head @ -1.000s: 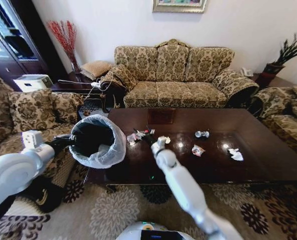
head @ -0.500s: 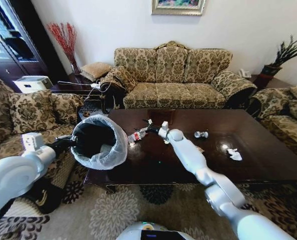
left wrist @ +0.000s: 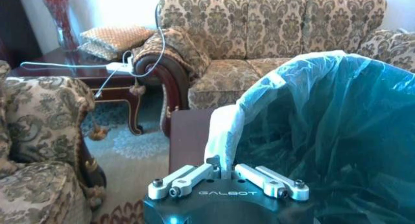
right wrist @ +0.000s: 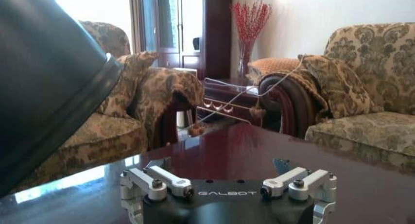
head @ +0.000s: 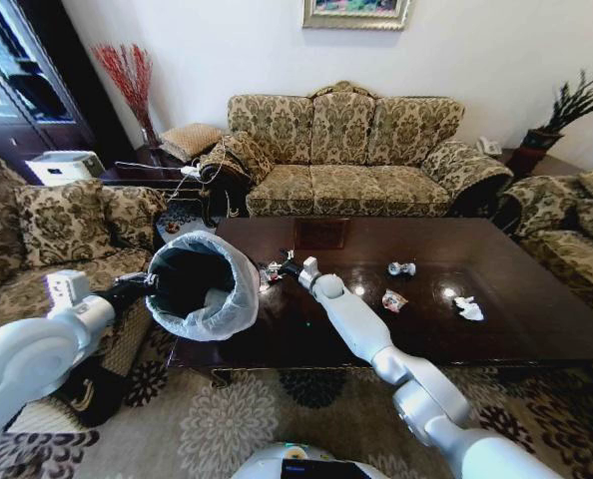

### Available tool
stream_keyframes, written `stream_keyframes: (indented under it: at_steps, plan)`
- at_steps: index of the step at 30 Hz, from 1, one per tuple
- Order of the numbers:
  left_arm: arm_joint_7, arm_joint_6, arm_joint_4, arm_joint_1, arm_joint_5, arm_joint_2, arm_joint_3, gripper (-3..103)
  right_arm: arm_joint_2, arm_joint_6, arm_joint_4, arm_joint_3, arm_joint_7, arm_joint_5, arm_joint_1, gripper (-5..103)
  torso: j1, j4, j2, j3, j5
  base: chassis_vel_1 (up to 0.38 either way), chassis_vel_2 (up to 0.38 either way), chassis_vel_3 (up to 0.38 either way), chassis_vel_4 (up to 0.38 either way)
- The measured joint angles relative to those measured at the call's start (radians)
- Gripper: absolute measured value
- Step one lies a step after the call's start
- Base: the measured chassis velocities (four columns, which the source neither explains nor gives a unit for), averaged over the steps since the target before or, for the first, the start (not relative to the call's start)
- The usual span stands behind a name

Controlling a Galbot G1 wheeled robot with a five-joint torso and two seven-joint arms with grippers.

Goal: Move to the front of the table and place the trash on the table into the trash bin.

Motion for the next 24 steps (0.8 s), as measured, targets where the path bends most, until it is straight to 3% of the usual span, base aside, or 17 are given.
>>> stream_keyframes:
  at_steps: [7,10,17,24]
  plan:
    - [0.002,-0.004,0.000,-0.001,0.002,-0.003,0.002,0,0.006,0.006,0.003,-0.018,0.024,-0.091,0.003,100,0.000,0.0002,0.000,0.000,0.0000,-0.065,0.045,0.065,-0.049]
    - [0.003,-0.006,-0.007,0.003,0.005,-0.012,0.003,0,0.020,0.008,-0.012,-0.025,-0.093,-0.132,0.030,100,0.001,0.0003,0.000,0.000,0.0001,-0.054,0.072,0.066,-0.053]
    - [0.006,-0.006,-0.013,0.010,0.007,-0.024,-0.004,0,0.015,0.029,-0.066,-0.061,-0.229,-0.151,0.078,100,0.000,0.0003,0.000,0.000,0.0001,-0.013,0.013,0.011,-0.016]
    - [0.015,-0.014,-0.022,0.008,0.021,-0.032,-0.004,0,0.021,0.119,-0.157,-0.114,-0.262,-0.177,0.123,100,0.000,0.0002,0.000,0.000,0.0000,0.000,0.000,0.000,0.000]
